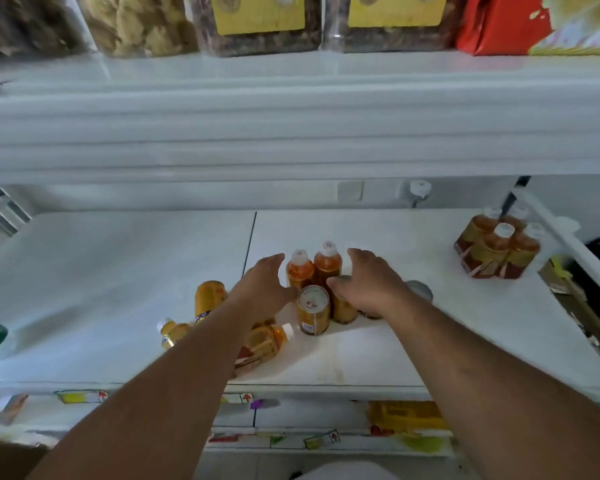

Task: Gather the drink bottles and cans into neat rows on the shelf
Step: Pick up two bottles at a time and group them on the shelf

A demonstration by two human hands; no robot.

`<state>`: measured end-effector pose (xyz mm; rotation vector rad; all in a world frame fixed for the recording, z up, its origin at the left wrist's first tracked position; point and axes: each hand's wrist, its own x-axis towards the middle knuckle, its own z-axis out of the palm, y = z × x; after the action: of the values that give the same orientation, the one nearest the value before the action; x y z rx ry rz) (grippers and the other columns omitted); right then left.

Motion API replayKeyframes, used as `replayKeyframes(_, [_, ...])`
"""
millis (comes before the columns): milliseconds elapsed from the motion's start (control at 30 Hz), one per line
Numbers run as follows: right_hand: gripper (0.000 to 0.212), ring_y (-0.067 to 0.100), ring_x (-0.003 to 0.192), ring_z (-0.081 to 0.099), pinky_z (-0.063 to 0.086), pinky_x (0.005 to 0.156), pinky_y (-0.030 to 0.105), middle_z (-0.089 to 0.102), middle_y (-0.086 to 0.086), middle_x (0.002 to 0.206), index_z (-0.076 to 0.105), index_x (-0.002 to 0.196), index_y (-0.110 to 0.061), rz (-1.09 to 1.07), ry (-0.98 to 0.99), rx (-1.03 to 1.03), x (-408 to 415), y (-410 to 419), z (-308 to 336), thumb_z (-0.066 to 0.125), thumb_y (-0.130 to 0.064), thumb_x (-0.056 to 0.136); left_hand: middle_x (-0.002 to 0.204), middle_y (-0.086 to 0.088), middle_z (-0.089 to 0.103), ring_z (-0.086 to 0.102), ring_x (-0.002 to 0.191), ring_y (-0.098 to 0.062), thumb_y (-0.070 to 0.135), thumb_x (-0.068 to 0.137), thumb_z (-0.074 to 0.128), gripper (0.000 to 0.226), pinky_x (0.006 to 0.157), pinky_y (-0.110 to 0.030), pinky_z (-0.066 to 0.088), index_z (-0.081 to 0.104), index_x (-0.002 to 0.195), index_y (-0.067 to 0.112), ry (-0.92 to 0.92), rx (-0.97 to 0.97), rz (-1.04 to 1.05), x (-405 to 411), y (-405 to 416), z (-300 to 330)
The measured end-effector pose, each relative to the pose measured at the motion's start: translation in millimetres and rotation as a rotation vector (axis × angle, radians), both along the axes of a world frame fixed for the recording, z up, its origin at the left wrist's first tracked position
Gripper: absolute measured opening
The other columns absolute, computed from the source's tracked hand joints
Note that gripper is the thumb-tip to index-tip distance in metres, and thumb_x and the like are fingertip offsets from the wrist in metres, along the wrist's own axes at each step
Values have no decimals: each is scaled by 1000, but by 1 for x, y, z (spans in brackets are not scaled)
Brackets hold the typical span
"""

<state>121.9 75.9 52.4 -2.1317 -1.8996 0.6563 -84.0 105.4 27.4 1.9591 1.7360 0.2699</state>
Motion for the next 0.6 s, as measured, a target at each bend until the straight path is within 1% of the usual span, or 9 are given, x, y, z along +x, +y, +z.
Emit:
replayKeyframes(100, [81,29,141,42,40,107,41,41,7,158,32,155,-18,-15,-9,-14,-4,12,-5,65,-54,91,161,6,27,32,144,-15,41,84,74,89,110,-28,29,23,156,27,-58,-45,-48,-5,19,-10])
replayKeyframes(167, [81,29,141,42,40,107,41,40,6,158,31,156,-18,-14,-12,-22,-7,18,-9,67,-52,91,160,5,28,32,144,-15,42,83,76,90,108,-26,30,24,155,27,-74,-55,-73,-7,28,-16])
replayKeyframes(233, [77,28,137,47,41,105,40,45,6,155,36,153,-19,-16,1,-28,-11,26,-12,70,-49,90,159,4,31,36,142,-16,43,82,77,90,104,-25,33,26,155,27,-84,-67,-79,-10,37,-20])
replayKeyframes(333, [68,27,123,57,47,98,40,57,5,141,47,142,-20,-18,33,-37,-14,38,-16,75,-44,85,154,8,39,38,141,-16,49,76,80,91,109,-31,34,33,152,30,-106,-86,-102,-10,46,-28])
replayKeyframes(400, [70,27,120,58,48,96,40,59,4,138,48,141,-21,-28,25,-59,-16,46,-19,77,-44,81,151,10,44,41,139,-14,52,72,80,90,109,-32,36,38,149,33,-118,-91,-124,-10,51,-31])
replayKeyframes(467, [68,27,115,61,50,95,41,62,3,132,51,137,-21,-37,21,-87,-15,53,-23,79,-43,79,146,11,48,44,133,-12,47,74,81,83,106,-31,38,43,146,30,-140,-89,-129,-8,53,-31])
replayKeyframes(533, [62,26,110,63,51,93,41,66,2,126,54,131,-21,-32,38,-115,-13,59,-26,81,-39,78,131,13,54,49,119,-8,35,79,80,65,94,-27,38,52,137,24,-151,-78,-166,-4,54,-28])
replayKeyframes(567, [60,25,109,63,51,92,40,66,2,123,56,130,-21,-29,47,-126,-12,61,-28,82,-37,78,126,12,57,51,114,-8,32,80,80,59,91,-26,38,56,133,24,-158,-78,-178,-4,55,-28])
replayKeyframes(600, [58,25,108,64,51,91,39,67,1,121,57,128,-22,-25,56,-131,-11,64,-30,82,-35,78,125,12,58,52,114,-8,31,79,80,57,91,-26,39,57,131,27,-165,-80,-183,-3,55,-29])
